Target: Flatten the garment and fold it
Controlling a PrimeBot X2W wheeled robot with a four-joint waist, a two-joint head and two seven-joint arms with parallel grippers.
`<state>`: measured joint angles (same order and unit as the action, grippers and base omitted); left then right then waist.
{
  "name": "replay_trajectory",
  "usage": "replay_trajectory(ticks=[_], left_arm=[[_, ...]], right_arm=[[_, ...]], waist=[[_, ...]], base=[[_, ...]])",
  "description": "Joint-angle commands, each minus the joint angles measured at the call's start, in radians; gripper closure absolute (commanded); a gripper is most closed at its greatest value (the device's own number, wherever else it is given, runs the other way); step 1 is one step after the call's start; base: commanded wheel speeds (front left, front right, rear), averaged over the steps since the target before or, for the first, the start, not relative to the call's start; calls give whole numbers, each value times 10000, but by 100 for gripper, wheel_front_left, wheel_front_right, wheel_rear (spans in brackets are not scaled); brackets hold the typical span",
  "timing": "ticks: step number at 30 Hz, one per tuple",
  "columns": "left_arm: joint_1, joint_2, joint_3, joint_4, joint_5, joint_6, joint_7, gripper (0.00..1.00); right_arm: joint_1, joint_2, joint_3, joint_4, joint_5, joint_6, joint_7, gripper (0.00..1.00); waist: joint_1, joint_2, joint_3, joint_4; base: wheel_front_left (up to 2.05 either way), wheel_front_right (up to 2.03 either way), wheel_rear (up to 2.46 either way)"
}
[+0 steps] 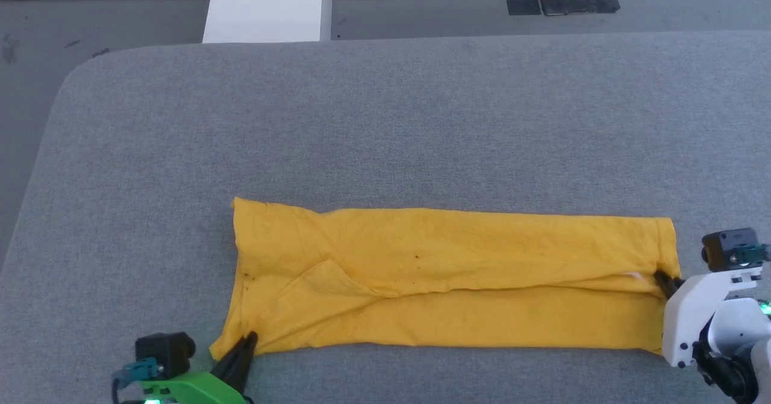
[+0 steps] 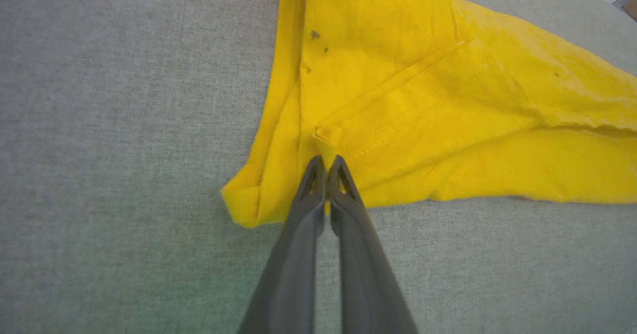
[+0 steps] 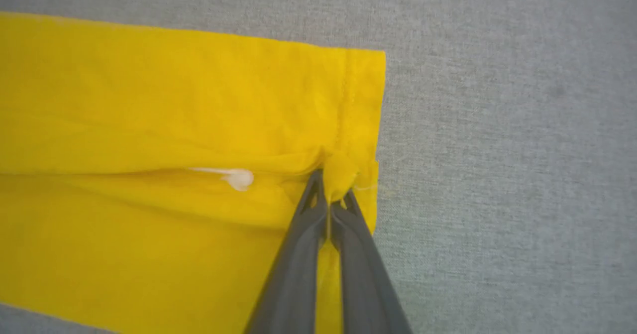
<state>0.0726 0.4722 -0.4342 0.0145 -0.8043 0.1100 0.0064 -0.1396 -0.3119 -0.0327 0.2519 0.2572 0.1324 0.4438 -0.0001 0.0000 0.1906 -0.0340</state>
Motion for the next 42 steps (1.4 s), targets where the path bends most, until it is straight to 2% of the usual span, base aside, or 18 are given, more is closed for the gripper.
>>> replay_trajectory(ticks=[1,2,3,4,10,15,19,24,28,32,37,42], left_arm=[[-221,-64,-93,179,-78,-103,77,33],[-290,-103,-149,294,-69,-124,120,0],[-364,-150,-195,417,-58,-147,133,0],[-411,-185,-230,497,-45,-166,130,0],[-576,-450,-136,645,46,-133,-428,0],[-729,-621,123,536,356,-25,-1424,0],[-1034,-740,386,629,861,148,-2264,0],[-1683,-1007,811,941,1677,176,-2642,0],[-2203,-1413,1439,930,2638,120,-2675,0],[-2486,-1932,2077,977,3573,-249,-2679,0],[-2586,-2457,2720,1126,4297,-643,-2680,0],[-2608,-2876,3154,1386,4788,-1031,-2681,0]], right_arm=[[-18,115,-42,141,-63,-17,193,100],[-31,177,-85,219,-72,-17,342,74],[-31,264,-132,275,-49,-17,535,6],[-31,321,-190,285,-41,-17,666,0],[466,724,-929,-300,145,-17,1194,0],[1358,1300,-1812,-1510,369,-17,1528,0],[1810,1847,-2325,-2556,531,-17,1179,0],[1911,2265,-2728,-3046,726,-17,349,0],[1746,2470,-3020,-2819,801,-17,-148,0],[1355,2581,-3475,-2177,821,-17,-291,0],[692,2611,-4081,-774,977,-17,64,0],[56,2614,-4426,679,519,-17,889,0]], waist=[[1,0,29,33],[1,0,24,43],[1,0,6,49],[1,0,-11,53],[1,0,-340,207],[1,0,-653,388],[1,0,-801,493],[1,0,-895,591],[1,0,-922,664],[1,0,-914,707],[1,0,-887,698],[1,0,-829,699]], base=[[0,0,0],[0,0,0],[0,0,0],[0,0,0],[0,0,0],[0,0,0],[0,0,0],[0,0,0],[0,0,0],[0,0,0],[0,0,0],[0,0,0]])
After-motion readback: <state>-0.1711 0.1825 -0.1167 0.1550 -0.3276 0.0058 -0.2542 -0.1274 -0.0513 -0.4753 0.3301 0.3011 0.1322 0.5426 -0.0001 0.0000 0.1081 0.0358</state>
